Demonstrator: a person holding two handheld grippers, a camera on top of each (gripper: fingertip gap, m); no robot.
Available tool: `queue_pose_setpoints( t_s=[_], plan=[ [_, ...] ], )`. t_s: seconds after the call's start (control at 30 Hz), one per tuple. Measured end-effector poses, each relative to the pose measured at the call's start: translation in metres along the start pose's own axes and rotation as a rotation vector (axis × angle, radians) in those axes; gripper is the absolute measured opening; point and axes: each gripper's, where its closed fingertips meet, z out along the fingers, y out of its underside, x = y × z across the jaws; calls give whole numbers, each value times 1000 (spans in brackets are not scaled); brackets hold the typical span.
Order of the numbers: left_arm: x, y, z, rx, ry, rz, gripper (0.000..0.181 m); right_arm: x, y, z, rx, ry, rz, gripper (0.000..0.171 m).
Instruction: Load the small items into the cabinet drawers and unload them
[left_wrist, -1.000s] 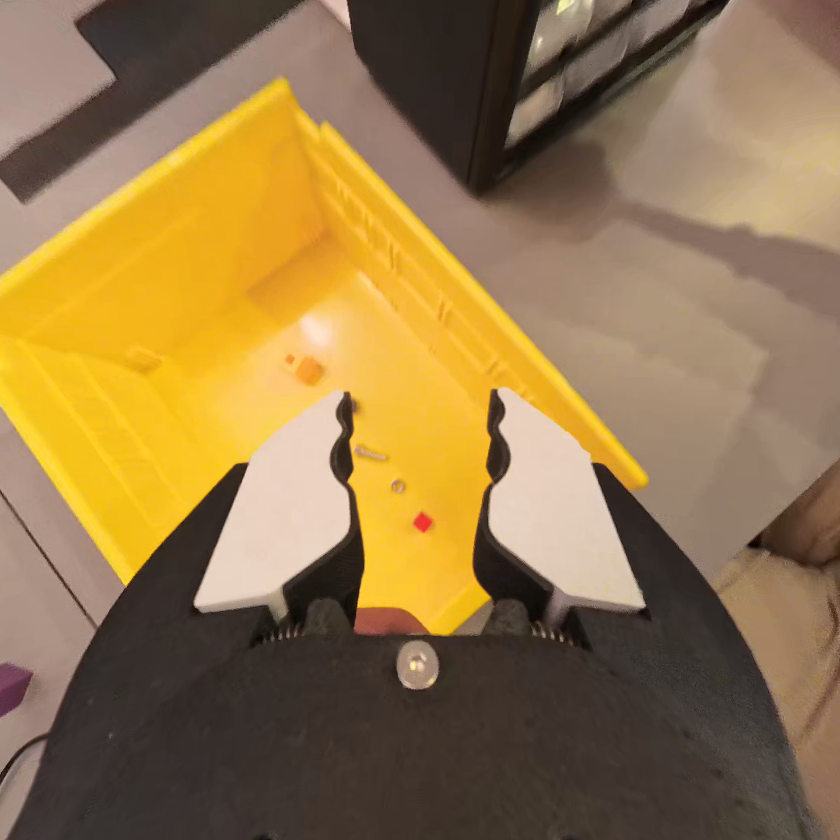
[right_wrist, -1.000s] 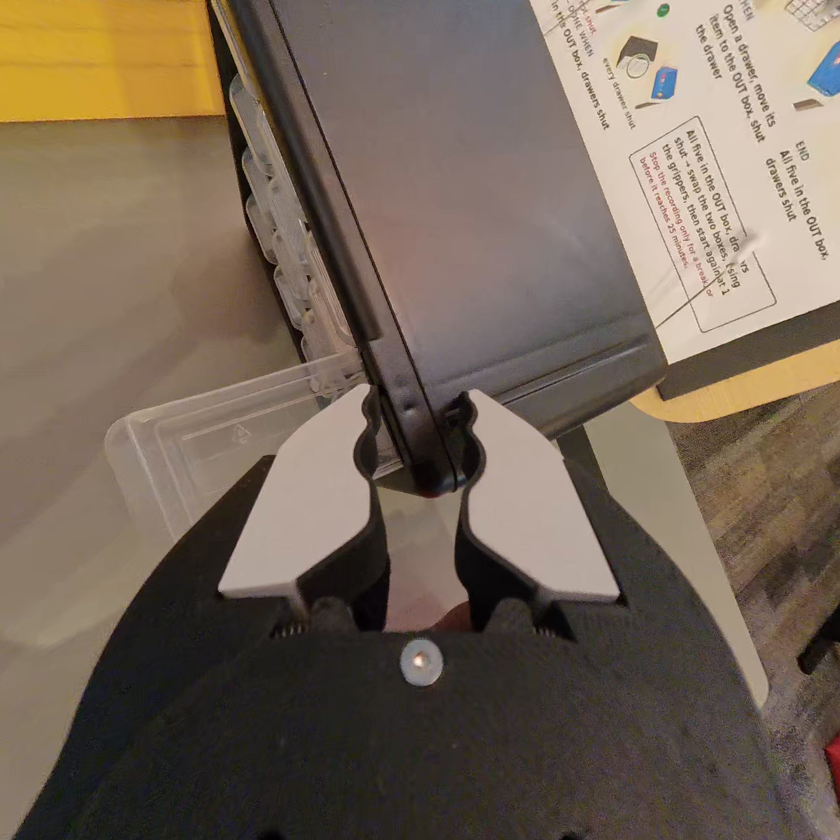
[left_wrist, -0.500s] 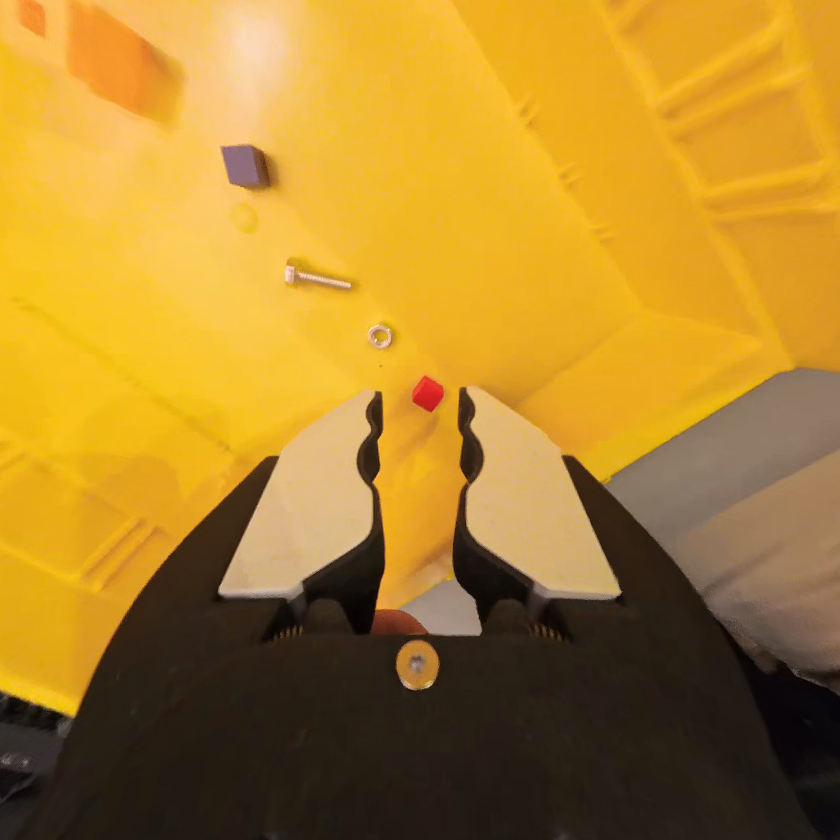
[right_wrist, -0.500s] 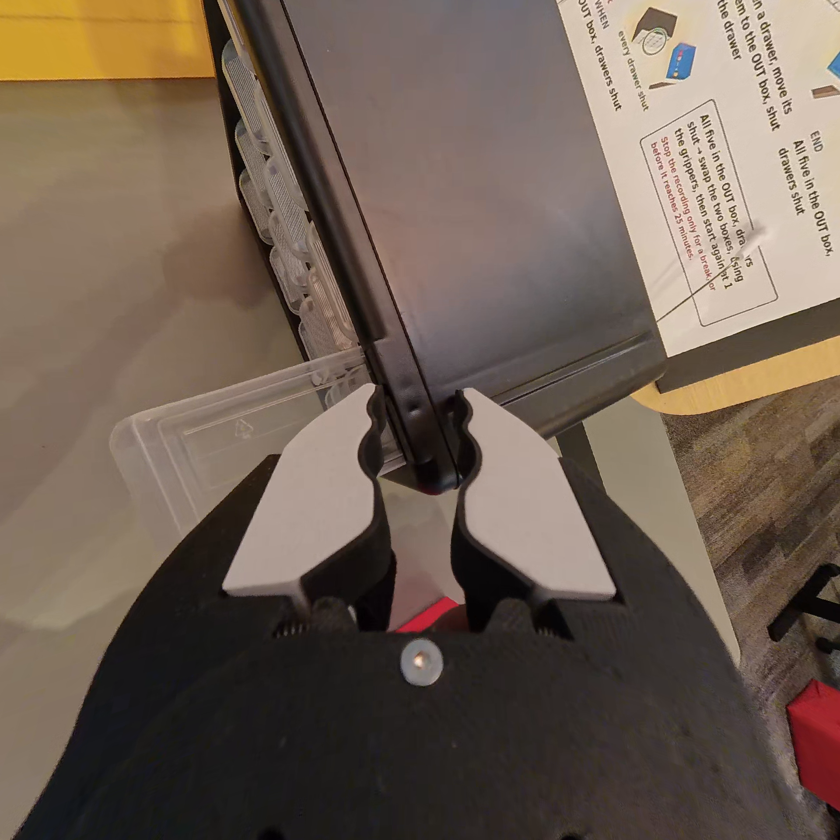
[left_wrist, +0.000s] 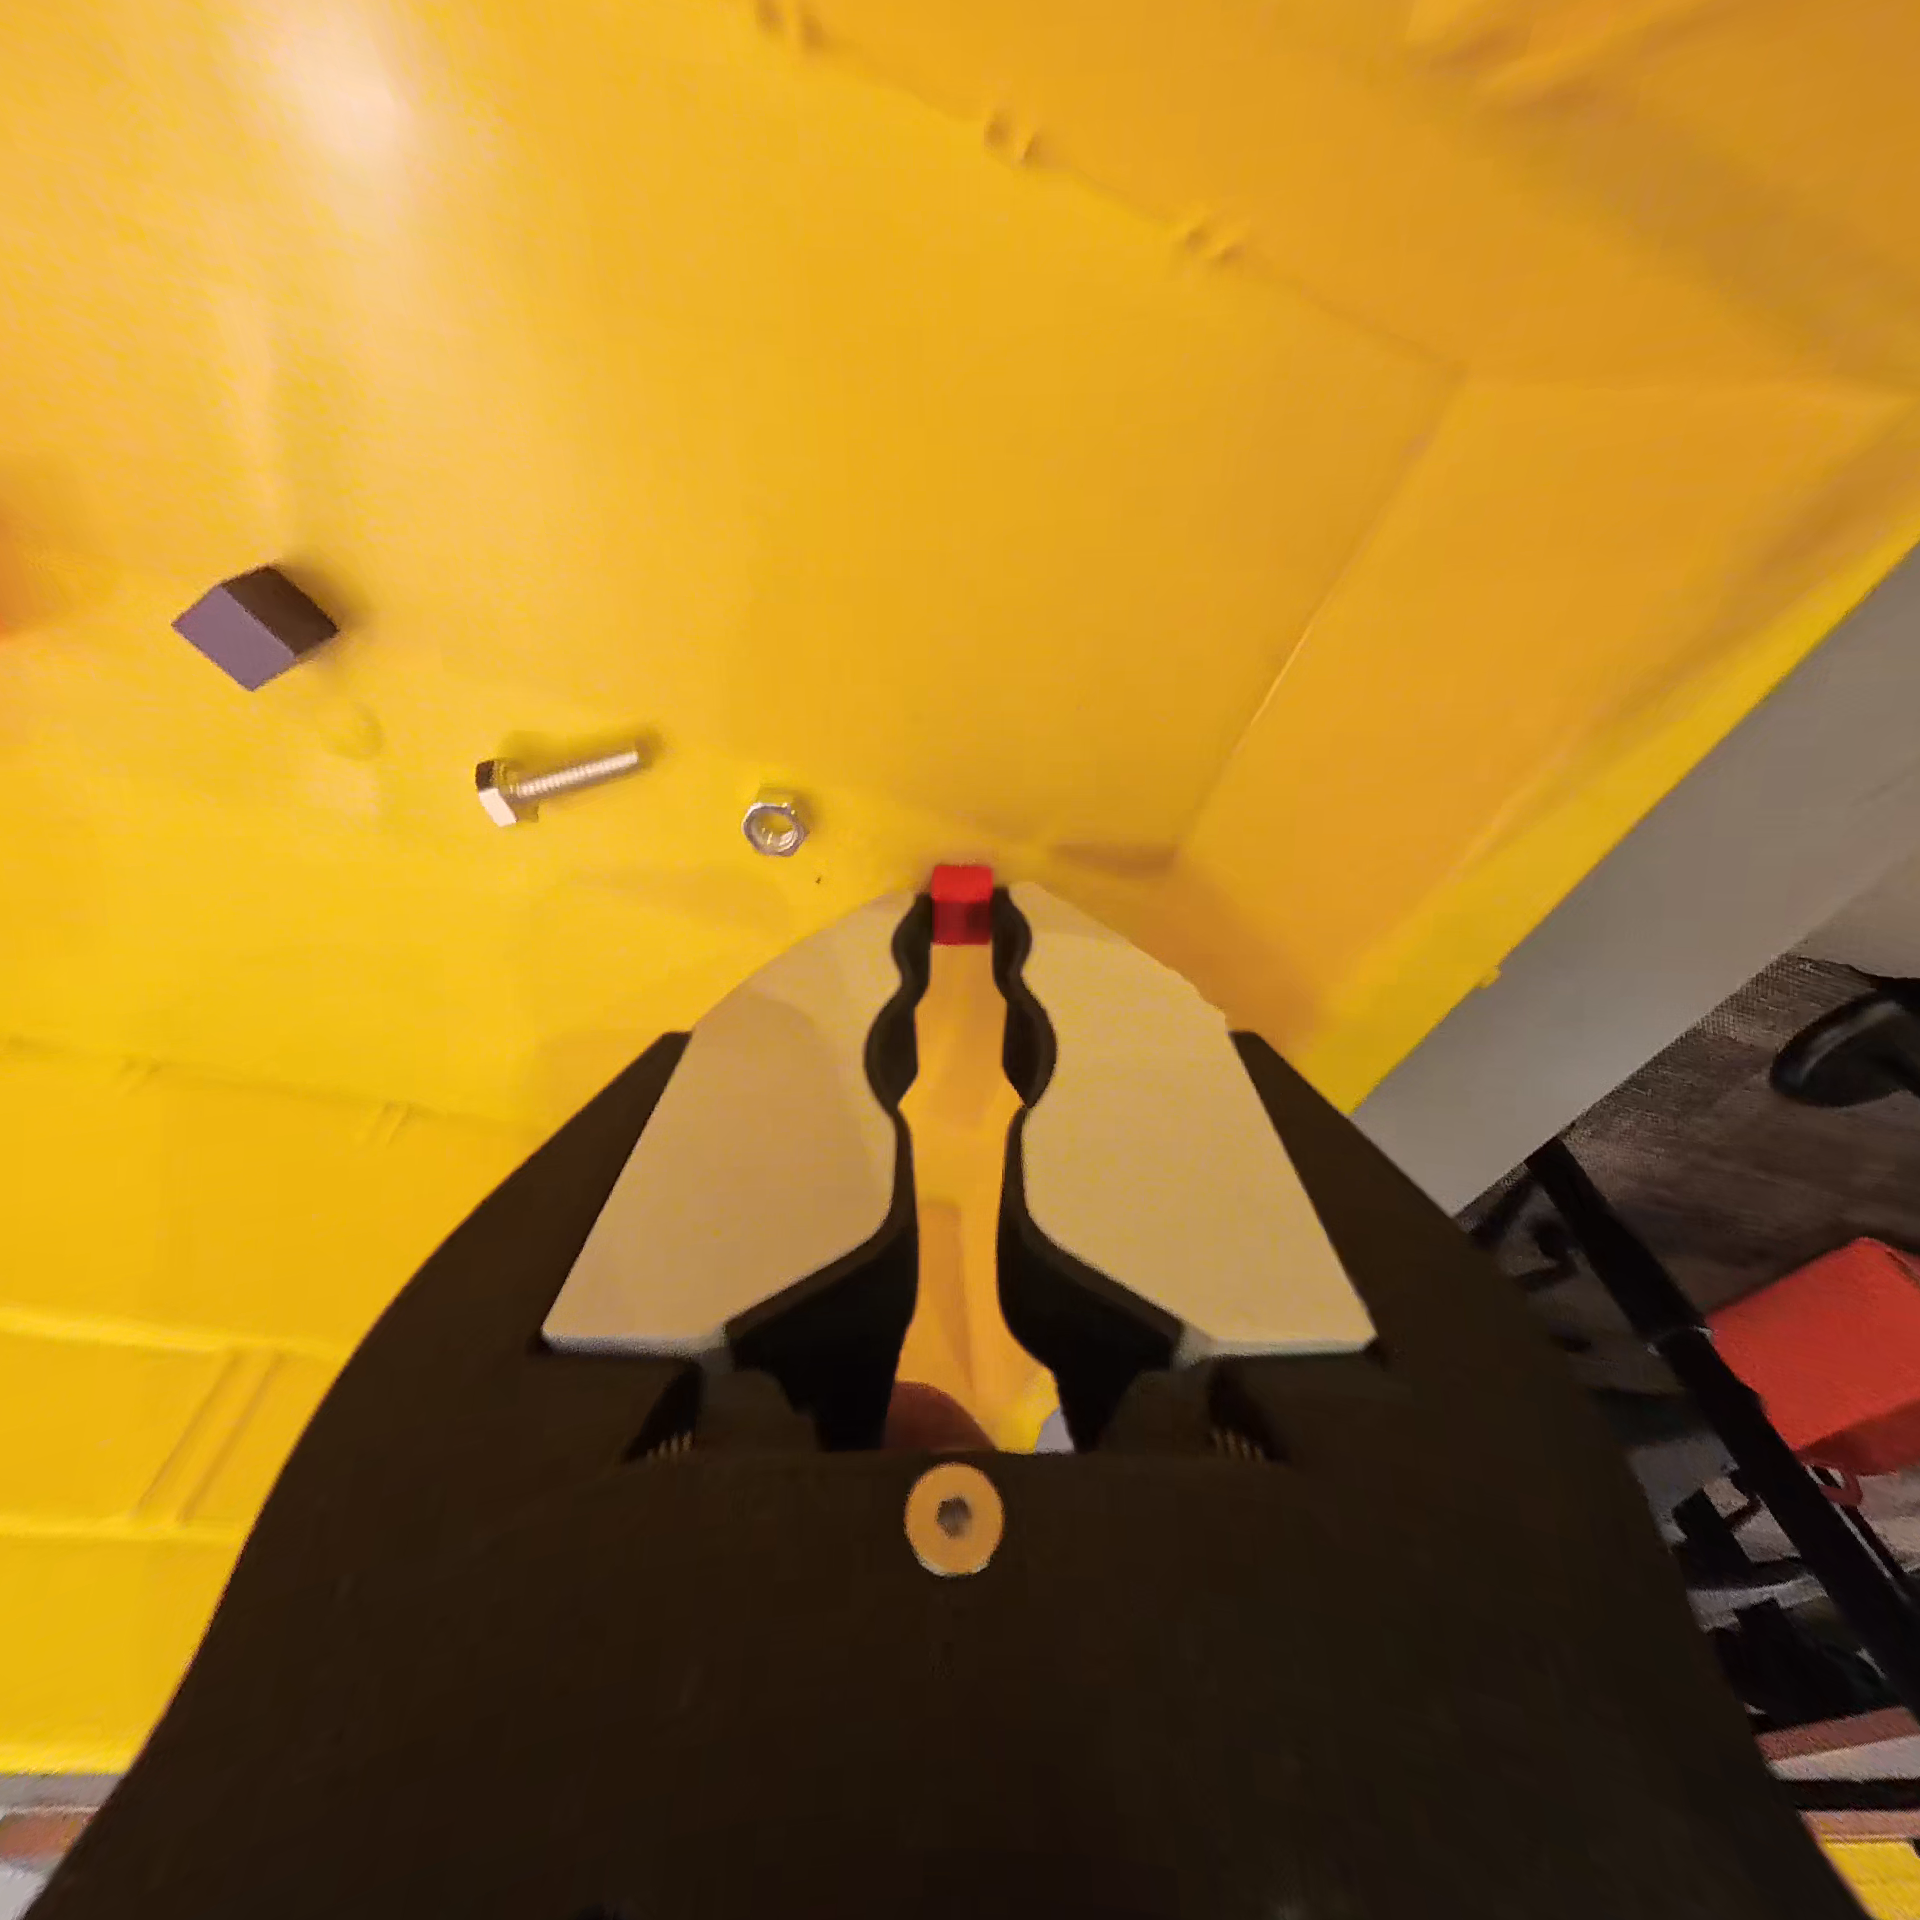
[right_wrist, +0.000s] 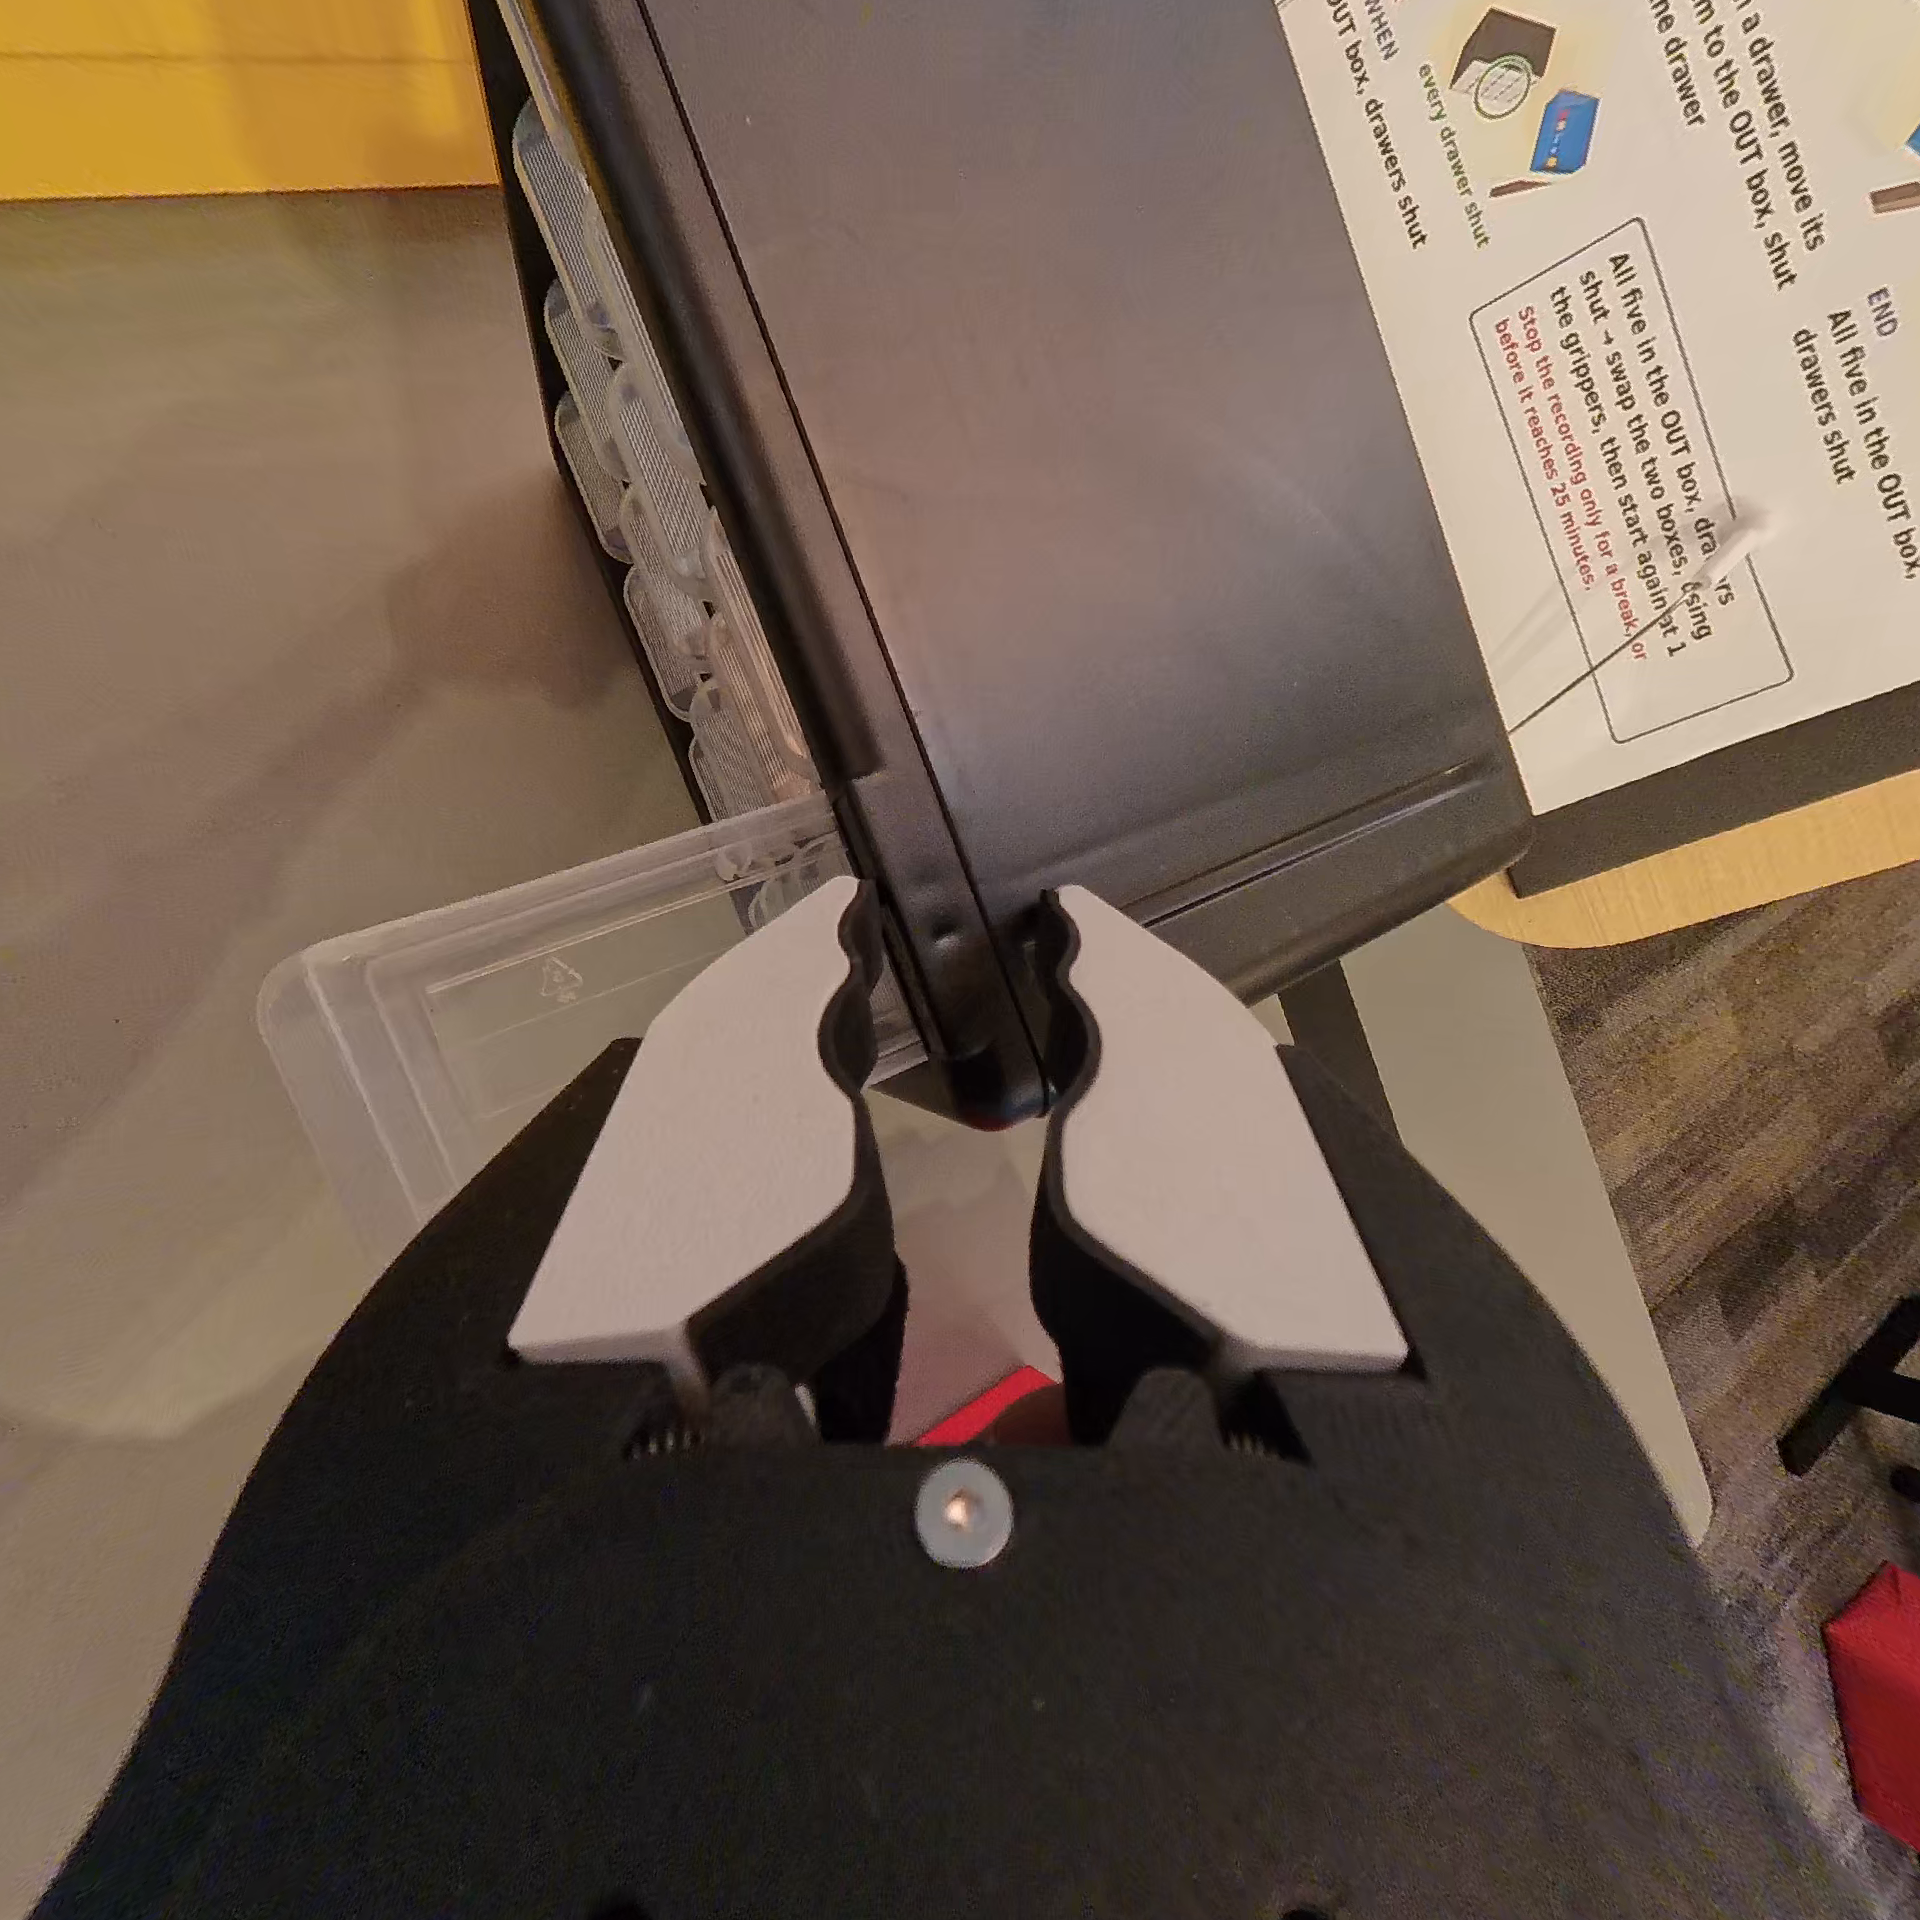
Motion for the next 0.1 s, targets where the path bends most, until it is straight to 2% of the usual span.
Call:
queue_pose_setpoints(
  t_s=[0.03,0.1],
  plan=[
    [0,0,0,2,-2,2,10,0,0,0,2,0,2,28],
    [-2,-1,0,15,-22,28,10,0,0,0,3,1,2,28]
  ],
)
